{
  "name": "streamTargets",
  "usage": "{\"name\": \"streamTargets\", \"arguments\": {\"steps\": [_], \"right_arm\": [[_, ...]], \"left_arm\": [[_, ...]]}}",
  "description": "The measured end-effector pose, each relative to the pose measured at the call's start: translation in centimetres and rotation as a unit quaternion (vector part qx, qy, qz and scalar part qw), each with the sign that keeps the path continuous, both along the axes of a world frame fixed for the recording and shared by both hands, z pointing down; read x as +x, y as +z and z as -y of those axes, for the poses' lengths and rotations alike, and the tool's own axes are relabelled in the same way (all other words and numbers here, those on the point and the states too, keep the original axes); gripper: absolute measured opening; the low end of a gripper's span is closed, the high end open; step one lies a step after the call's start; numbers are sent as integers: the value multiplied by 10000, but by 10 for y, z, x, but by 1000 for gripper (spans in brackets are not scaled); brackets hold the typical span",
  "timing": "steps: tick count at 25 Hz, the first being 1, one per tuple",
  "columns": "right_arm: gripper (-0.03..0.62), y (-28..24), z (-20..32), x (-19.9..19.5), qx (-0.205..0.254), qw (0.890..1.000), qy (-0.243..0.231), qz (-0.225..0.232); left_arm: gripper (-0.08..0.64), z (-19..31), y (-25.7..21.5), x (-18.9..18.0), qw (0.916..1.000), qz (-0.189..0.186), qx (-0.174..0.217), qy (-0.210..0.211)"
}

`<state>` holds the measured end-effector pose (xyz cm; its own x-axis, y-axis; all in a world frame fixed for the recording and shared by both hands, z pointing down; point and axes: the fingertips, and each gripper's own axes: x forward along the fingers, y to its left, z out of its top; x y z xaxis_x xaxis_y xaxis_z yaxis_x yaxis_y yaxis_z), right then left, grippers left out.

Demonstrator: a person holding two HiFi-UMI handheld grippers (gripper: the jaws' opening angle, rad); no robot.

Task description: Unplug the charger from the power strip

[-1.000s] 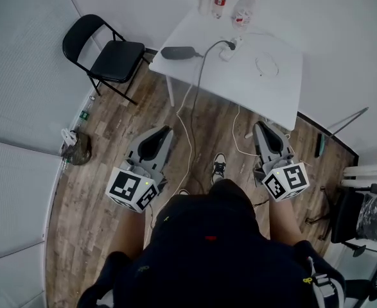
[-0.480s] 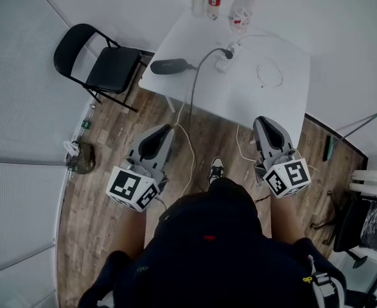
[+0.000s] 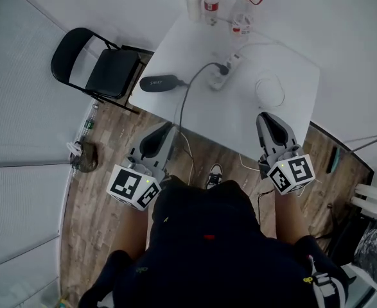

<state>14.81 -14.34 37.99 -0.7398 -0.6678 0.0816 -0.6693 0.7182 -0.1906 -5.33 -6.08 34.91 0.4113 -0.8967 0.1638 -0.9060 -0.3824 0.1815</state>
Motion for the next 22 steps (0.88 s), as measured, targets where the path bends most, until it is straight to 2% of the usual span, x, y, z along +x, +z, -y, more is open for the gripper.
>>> {"name": "streamTargets", "arguments": {"steps": [6,13,19,22], "right_arm": [[40,14,32,-4,-175,9998,11,25],[40,18,66,-15,-208,9983,530,-118],[40,13,92,-76,-252,9953,900,-254],[40,13,106,-100,-250,9933,1070,-344]], "left_arm": [[46,39,6,1,9998,18,-145,105],[46,95,14,-17,9974,-81,-143,696],[46,150,18,-68,9920,-190,-67,1250],[46,175,23,-82,9869,-179,-54,1603]]}}
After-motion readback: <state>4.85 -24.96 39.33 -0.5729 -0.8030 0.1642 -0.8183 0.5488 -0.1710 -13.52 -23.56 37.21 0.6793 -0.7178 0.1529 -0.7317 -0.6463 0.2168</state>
